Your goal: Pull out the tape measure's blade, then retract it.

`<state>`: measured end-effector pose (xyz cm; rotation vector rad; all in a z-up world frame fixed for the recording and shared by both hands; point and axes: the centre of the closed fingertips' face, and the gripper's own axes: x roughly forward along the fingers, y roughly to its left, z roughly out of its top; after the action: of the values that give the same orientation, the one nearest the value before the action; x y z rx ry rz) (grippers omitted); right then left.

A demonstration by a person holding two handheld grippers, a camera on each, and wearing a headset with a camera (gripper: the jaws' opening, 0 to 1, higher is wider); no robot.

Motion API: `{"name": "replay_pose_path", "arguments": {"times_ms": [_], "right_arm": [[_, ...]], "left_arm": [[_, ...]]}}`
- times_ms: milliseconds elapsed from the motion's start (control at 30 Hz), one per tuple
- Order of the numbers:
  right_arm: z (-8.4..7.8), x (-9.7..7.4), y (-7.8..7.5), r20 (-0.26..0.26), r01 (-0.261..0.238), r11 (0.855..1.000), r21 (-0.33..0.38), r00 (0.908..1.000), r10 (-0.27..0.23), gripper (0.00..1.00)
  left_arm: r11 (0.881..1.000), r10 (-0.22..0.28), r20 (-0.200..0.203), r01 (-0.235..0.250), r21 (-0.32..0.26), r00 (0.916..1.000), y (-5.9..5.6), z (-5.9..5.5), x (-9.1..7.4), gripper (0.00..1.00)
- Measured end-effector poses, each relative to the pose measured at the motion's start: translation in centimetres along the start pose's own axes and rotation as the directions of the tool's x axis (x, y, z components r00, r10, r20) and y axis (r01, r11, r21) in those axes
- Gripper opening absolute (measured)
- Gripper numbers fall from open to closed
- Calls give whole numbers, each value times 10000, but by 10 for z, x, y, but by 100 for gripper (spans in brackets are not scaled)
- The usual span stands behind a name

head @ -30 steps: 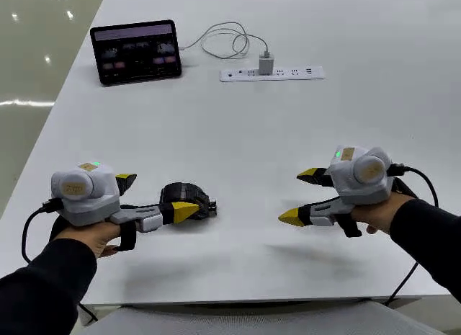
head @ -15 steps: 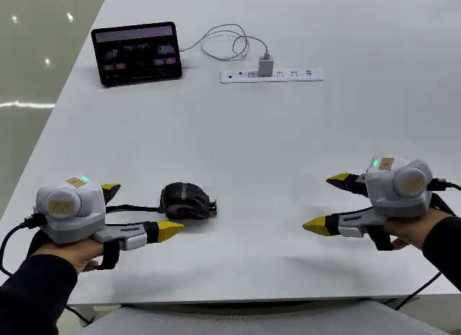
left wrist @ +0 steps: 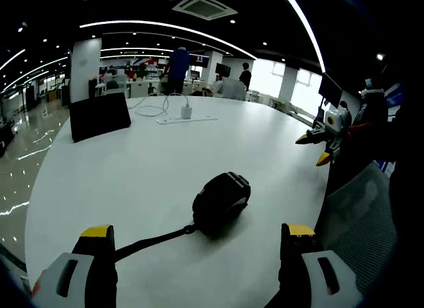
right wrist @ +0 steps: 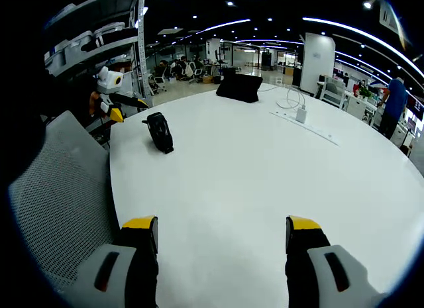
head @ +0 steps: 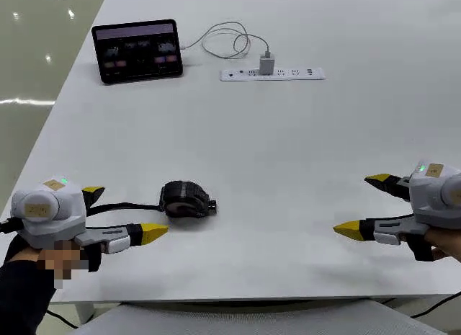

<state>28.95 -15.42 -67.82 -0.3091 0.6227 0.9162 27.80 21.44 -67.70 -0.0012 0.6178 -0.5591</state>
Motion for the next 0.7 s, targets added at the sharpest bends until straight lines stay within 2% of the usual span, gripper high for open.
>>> {"name": "replay_pose_path", "arguments": {"times_ms": [33,133,233,367,433,700], "right_arm": [[-2,0,-1,-2,14,10000,49,10000,-14,76],[-10,-3,1,-200,52,9999,93,9998,-50,81],[-14,-10,1,-175,111,9999,95,9998,-110,83],[-28,-17,0,-402,255,9993,268,9989,-244,85],[-33,-21,-1,-433,304,9991,286,9986,-291,87],[-37,-38,-6,-309,674,9967,462,9973,-661,97]], "left_arm": [[9996,-250,43,251,-152,9997,-4,0,0,100],[9997,-205,36,205,-161,9998,-4,-3,-4,100],[9997,-188,70,189,-139,9998,-4,-3,-8,100],[9999,-114,-81,115,120,9999,-1,-9,-11,100],[9996,-264,-200,263,-62,9995,-3,-13,-13,100],[9995,-288,-489,293,82,9984,-3,-21,-17,100]]}}
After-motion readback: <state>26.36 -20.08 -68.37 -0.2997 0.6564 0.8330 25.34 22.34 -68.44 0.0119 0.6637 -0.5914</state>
